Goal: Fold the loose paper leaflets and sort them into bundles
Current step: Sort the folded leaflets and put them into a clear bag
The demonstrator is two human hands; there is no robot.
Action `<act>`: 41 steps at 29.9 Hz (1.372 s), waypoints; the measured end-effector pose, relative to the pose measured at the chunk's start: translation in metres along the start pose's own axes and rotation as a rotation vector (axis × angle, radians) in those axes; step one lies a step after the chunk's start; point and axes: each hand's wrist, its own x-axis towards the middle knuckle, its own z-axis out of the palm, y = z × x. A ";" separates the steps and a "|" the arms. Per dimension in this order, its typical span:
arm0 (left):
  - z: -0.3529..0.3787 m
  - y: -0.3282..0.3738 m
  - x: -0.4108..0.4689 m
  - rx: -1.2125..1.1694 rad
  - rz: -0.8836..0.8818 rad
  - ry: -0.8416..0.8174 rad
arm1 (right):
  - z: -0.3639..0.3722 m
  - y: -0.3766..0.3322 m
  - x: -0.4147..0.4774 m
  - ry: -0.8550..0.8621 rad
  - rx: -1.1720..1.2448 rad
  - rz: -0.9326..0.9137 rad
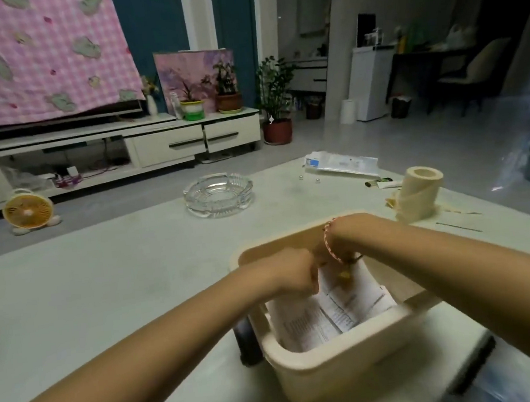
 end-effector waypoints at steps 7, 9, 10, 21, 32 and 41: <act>0.028 0.005 0.026 0.077 0.006 -0.300 | 0.029 -0.003 -0.003 -0.041 -0.222 -0.049; 0.022 0.008 0.022 0.000 0.032 -0.245 | 0.026 -0.002 -0.010 0.022 -0.221 -0.033; 0.018 0.007 0.020 -0.081 0.038 -0.214 | 0.023 0.000 -0.012 0.043 -0.194 -0.027; -0.006 -0.010 -0.065 -0.325 0.127 0.401 | 0.061 0.004 -0.109 0.126 0.432 -0.464; 0.029 -0.062 -0.134 0.138 0.089 0.468 | 0.049 -0.087 -0.032 0.895 0.309 -0.540; 0.013 -0.141 -0.164 0.195 -0.308 0.500 | -0.023 -0.167 -0.004 0.866 0.340 -0.485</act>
